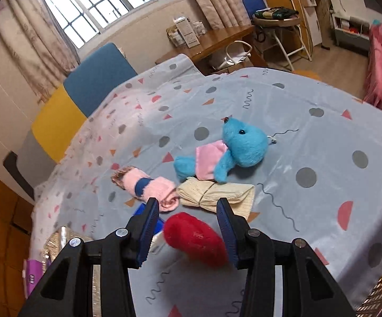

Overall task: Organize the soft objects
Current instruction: 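Grasp the blue Tempo tissue pack with the left gripper while the right gripper reaches the pink towel, then grasp the brown scrunchie with the right gripper while the left gripper holds the tissue pack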

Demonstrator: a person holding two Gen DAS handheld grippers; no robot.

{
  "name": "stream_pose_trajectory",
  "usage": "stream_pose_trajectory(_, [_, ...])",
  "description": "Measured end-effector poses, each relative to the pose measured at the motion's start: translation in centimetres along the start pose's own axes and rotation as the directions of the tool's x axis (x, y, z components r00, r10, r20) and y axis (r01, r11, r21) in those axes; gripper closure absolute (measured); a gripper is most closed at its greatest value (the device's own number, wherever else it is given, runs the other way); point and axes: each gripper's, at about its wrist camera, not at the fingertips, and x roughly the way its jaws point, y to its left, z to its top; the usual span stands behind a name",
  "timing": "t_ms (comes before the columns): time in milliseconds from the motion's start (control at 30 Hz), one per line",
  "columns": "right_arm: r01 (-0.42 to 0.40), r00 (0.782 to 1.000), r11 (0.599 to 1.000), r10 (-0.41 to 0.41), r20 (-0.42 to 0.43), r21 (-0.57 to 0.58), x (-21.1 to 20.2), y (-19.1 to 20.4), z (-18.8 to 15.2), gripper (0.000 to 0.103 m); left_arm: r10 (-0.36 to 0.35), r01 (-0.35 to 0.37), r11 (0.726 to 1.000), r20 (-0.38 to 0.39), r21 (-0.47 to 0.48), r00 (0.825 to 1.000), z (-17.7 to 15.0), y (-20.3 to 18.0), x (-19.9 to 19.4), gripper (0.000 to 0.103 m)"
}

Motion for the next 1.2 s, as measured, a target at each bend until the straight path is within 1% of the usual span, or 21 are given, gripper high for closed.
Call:
stream_pose_trajectory(33, [-0.002,1.0,1.0,0.002,0.004,0.008,0.0,0.0,0.0,0.057,-0.028,0.028,0.999,-0.004,0.018,1.0,0.7,-1.0,0.4,0.0])
stream_pose_trajectory(100, [-0.021,1.0,0.999,0.02,0.018,0.035,0.0,-0.3,0.1,0.057,-0.059,0.06,0.997,-0.015,0.047,0.998,2.4,-3.1,1.3,0.0])
stream_pose_trajectory(167, [-0.031,0.999,0.998,0.029,0.028,0.058,-0.1,-0.6,0.3,0.057,-0.114,0.116,0.991,-0.035,0.066,0.993,4.1,-5.1,2.7,0.001])
stream_pose_trajectory(267, [-0.051,0.998,0.995,0.047,0.042,0.09,-0.3,-1.1,0.4,0.057,-0.175,0.181,0.982,-0.093,0.06,0.98,6.8,-8.0,5.7,0.009])
stream_pose_trajectory(300, [-0.061,0.997,0.993,0.057,0.045,0.098,-0.4,-1.2,0.5,0.057,-0.177,0.185,0.981,-0.118,0.056,0.977,7.4,-8.8,6.8,0.014])
stream_pose_trajectory(333, [-0.067,0.997,0.992,0.063,0.046,0.103,-0.4,-1.3,0.5,0.057,-0.182,0.19,0.981,-0.138,0.048,0.974,7.8,-9.4,7.8,0.016])
stream_pose_trajectory(400, [-0.082,0.996,0.99,0.077,0.05,0.114,-0.5,-1.4,0.5,0.057,-0.191,0.201,0.979,-0.208,0.024,0.959,8.7,-10.9,11.3,0.026])
stream_pose_trajectory(433, [-0.089,0.995,0.989,0.083,0.053,0.118,-0.6,-1.5,0.5,0.057,-0.19,0.199,0.98,-0.237,0.011,0.953,8.9,-11.5,12.7,0.03])
stream_pose_trajectory(467, [-0.093,0.995,0.988,0.087,0.055,0.121,-0.6,-1.6,0.5,0.057,-0.201,0.206,0.979,-0.278,-0.011,0.939,9.2,-12.0,14.5,0.037])
stream_pose_trajectory(500, [-0.101,0.994,0.987,0.095,0.056,0.127,-0.7,-1.7,0.5,0.057,-0.212,0.213,0.977,-0.312,-0.032,0.926,9.2,-12.5,16.0,0.041])
stream_pose_trajectory(533, [-0.111,0.993,0.985,0.105,0.053,0.133,-0.6,-1.8,0.5,0.057,-0.218,0.212,0.976,-0.349,-0.056,0.912,9.3,-13.0,18.0,0.041])
stream_pose_trajectory(600, [-0.128,0.991,0.982,0.123,0.044,0.142,-0.5,-1.8,0.5,0.057,-0.224,0.205,0.975,-0.39,-0.09,0.893,9.0,-13.6,20.5,0.042])
stream_pose_trajectory(667, [-0.145,0.989,0.978,0.142,0.032,0.151,-0.3,-1.9,0.4,0.057,-0.24,0.191,0.97,-0.445,-0.153,0.863,8.5,-13.9,23.5,0.043])
stream_pose_trajectory(733, [-0.161,0.987,0.974,0.16,0.022,0.156,-0.2,-1.9,0.3,0.057,-0.252,0.169,0.963,-0.47,-0.212,0.846,8.1,-13.9,25.7,0.041])
stream_pose_trajectory(800, [-0.173,0.985,0.972,0.173,0.011,0.157,0.0,-1.8,0.3,0.056,-0.238,0.129,0.961,-0.496,-0.243,0.835,7.8,-13.8,27.5,0.037])
stream_pose_trajectory(867, [-0.184,0.982,0.97,0.187,-0.001,0.157,0.2,-1.7,0.2,0.056,-0.237,0.084,0.95,-0.523,-0.3,0.819,7.4,-13.3,29.5,0.034])
stream_pose_trajectory(967, [-0.196,0.979,0.968,0.202,-0.018,0.157,0.5,-1.5,0.1,0.056,-0.229,0.055,0.946,-0.539,-0.319,0.811,7.2,-13.1,31.3,0.034])
stream_pose_trajectory(1000, [-0.198,0.979,0.967,0.205,-0.024,0.157,0.6,-1.5,0.1,0.056,-0.221,0.046,0.947,-0.543,-0.318,0.81,7.1,-13.2,31.7,0.031])
stream_pose_trajectory(1067, [-0.203,0.977,0.966,0.21,-0.031,0.158,0.8,-1.4,0.0,0.056,-0.205,0.026,0.949,-0.553,-0.313,0.808,6.6,-13.4,32.6,0.029])
stream_pose_trajectory(1167, [-0.206,0.976,0.965,0.214,-0.035,0.165,0.9,-1.5,-0.1,0.056,-0.182,0.016,0.958,-0.564,-0.287,0.806,5.9,-13.5,33.6,0.032])
stream_pose_trajectory(1200, [-0.205,0.976,0.964,0.214,-0.034,0.167,0.9,-1.6,-0.1,0.056,-0.159,0.02,0.967,-0.545,-0.252,0.823,5.8,-13.7,33.3,0.039])
